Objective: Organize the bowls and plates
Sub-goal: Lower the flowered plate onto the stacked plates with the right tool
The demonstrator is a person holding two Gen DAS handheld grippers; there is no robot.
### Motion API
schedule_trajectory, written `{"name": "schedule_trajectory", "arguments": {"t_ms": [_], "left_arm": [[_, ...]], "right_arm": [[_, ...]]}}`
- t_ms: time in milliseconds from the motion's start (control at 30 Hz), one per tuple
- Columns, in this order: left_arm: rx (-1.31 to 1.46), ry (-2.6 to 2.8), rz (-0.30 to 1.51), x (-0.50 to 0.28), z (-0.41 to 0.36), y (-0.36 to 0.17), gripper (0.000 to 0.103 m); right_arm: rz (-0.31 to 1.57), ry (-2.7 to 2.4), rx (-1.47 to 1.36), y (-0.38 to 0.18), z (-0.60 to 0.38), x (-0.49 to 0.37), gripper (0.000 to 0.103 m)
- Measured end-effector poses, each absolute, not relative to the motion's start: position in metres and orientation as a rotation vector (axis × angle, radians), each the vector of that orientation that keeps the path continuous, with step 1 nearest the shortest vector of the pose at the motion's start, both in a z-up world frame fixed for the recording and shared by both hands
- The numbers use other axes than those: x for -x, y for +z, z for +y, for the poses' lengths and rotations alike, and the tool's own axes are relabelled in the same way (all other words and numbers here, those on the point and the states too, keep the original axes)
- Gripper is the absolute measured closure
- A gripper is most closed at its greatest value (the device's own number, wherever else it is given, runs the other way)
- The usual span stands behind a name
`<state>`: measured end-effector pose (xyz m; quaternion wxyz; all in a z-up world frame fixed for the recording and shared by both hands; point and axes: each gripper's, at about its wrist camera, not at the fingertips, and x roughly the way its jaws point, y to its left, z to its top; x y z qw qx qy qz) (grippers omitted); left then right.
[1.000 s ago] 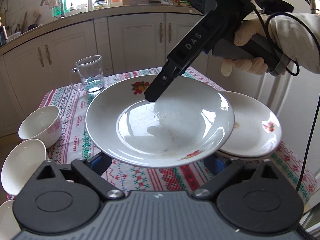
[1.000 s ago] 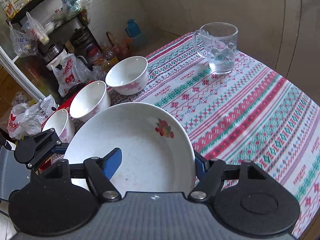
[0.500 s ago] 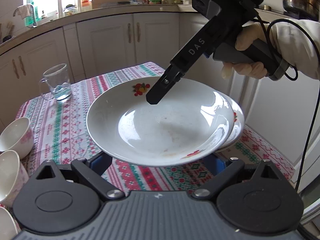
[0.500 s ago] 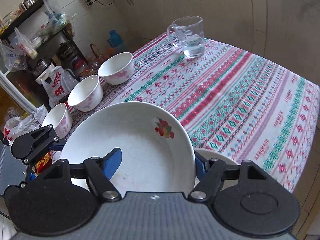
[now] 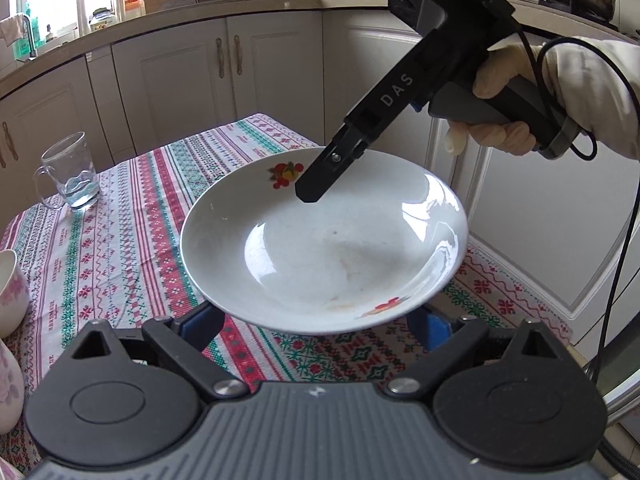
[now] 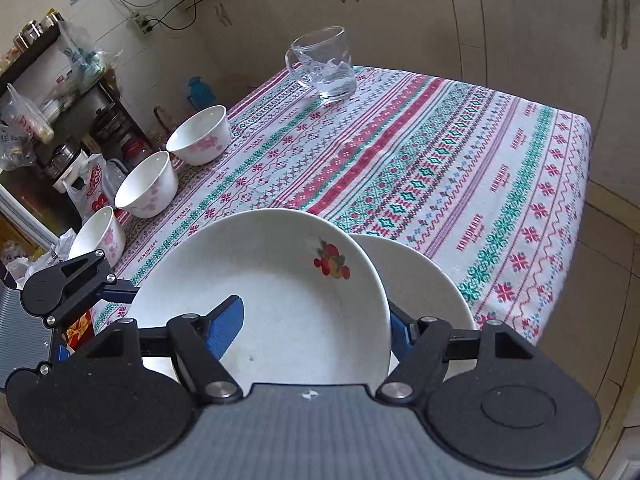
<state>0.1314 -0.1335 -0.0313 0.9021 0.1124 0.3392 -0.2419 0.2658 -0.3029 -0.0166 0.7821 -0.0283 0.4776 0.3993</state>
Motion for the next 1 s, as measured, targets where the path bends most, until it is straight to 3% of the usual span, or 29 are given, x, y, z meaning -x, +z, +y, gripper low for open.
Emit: {"name": "schedule_trajectory", "arguments": {"t_ms": [733,1000], "left_arm": [[-0.245,-0.528,0.699,-0.139,-0.145,-0.033,0.006],[-0.261,-0.552,0.647,-0.137,-0.148,-0.029,0.006]], "right_arm": [[1.055,0.800,0.052,-0.034,-0.326,-0.267,0.024],[1.063,0.775,0.062,-0.034,-0.329,-0.265,0.019]]}}
